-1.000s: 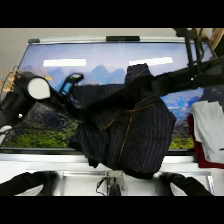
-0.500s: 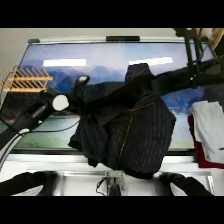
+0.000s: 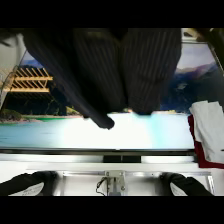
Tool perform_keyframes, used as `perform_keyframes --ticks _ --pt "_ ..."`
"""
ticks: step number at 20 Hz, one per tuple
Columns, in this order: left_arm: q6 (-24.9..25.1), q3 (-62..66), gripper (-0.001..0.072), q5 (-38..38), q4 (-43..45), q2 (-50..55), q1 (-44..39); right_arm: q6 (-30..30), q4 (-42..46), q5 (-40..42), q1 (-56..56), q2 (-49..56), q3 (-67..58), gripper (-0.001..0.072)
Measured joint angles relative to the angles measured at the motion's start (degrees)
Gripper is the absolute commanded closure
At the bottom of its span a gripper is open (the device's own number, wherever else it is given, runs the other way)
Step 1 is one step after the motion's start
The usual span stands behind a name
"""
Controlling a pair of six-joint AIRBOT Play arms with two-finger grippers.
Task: Fold the shirts.
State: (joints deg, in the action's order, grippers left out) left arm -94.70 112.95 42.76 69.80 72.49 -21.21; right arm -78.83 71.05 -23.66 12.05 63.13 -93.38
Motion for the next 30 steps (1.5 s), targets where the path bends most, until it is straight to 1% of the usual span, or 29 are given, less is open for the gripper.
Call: perform_keyframes --ticks 1,2,3,4,5,7,9,11,12,13,14,15,18,20,21,22,23,24,25,27,30 --pt "1.29 2.21 0.065 -0.5 -0.24 -0.7 0.37 0.07 -0.42 2.21 0.0 -0.22 -1.29 0.0617" --pt "2.38 3.15 0.065 -0.28 -0.22 -1.64 0.63 0.39 -0.59 1.99 0.0 -0.5 -2.34 0.0617" --pt "3.21 3.02 0.065 1.18 -0.09 -2.75 0.81 0.7 -0.15 -0.79 -0.02 -0.85 -3.19 0.0617" --pt "3.65 2.05 0.065 3.26 0.46 -3.67 0.94 0.92 0.76 -5.4 -0.04 -1.05 -3.72 0.0617" --pt "3.8 0.26 0.065 6.75 1.27 -4.33 1.09 0.63 1.88 -11.76 -0.07 -1.14 -3.82 0.0617" --pt "3.39 -5.81 0.0651 15.45 2.23 -4.92 1.01 -0.66 4.39 -27.8 -0.11 -1.05 -1.81 0.0617" --pt "2.95 -15.04 0.065 23.21 2.89 -5.4 -0.11 -1.46 6.27 -42.45 -0.11 -1.05 2.54 0.0616" --pt "2.73 -24.41 0.065 28.04 3.04 -5.97 -2.47 -1.57 7.76 -54.42 -0.11 -1.05 7.72 0.0616" --pt "2.34 -29.07 0.065 29.57 3.02 -6.34 -4.31 -1.6 7.82 -58.36 -0.11 -1.05 10.05 0.061" --pt "1.95 -32.81 0.065 30.12 2.97 -6.49 -6.23 -1.62 7.78 -61.18 -0.09 -1.09 12.39 0.0529" --pt "1.4 -36.06 0.065 30.1 2.8 -6.58 -8.39 -1.92 7.8 -62.58 -0.09 -1.07 14.16 0.0338" --pt "0.79 -38.49 0.065 29.14 2.27 -6.67 -10.56 -2.38 8.0 -63.14 -0.09 -1.09 15.67 0.0245" --pt "-0.94 -42.1 0.065 23.15 -0.46 -6.73 -14.95 -4.42 7.98 -61.94 -0.09 -1.11 18.01 0.0244" --pt "-1.79 -43.17 0.0649 18.86 -2.95 -6.75 -15.93 -5.16 8.31 -60.83 -0.11 -1.11 18.71 0.0245" --pt "-2.03 -43.5 0.065 17.27 -4.13 -6.75 -15.98 -5.46 8.39 -60.54 -0.09 -1.11 18.93 0.0257" --pt "-2.21 -43.74 0.065 15.96 -5.03 -6.75 -15.8 -5.6 8.39 -60.22 -0.11 -1.11 19.08 0.0308" --pt "-2.25 -43.91 0.065 14.82 -6.01 -6.75 -15.28 -5.73 8.33 -60.19 -0.11 -1.11 19.21 0.0443" --pt "-2.45 -44.02 0.0649 14.03 -6.88 -6.75 -14.67 -5.9 7.98 -59.84 -0.09 -1.11 19.39 0.0544" --pt "-2.47 -44.13 0.0649 13.55 -7.45 -6.75 -14.01 -5.92 7.48 -59.82 -0.11 -1.14 19.71 0.0616" --pt "-2.62 -44.22 0.0649 12.76 -8.52 -6.75 -12.28 -5.42 5.79 -59.84 -0.11 -1.14 21.18 0.0617" --pt "-2.32 -44.22 0.0649 13.29 -9.33 -6.91 -9.16 -2.49 2.23 -60.7 -0.11 -1.25 23.56 0.0618"
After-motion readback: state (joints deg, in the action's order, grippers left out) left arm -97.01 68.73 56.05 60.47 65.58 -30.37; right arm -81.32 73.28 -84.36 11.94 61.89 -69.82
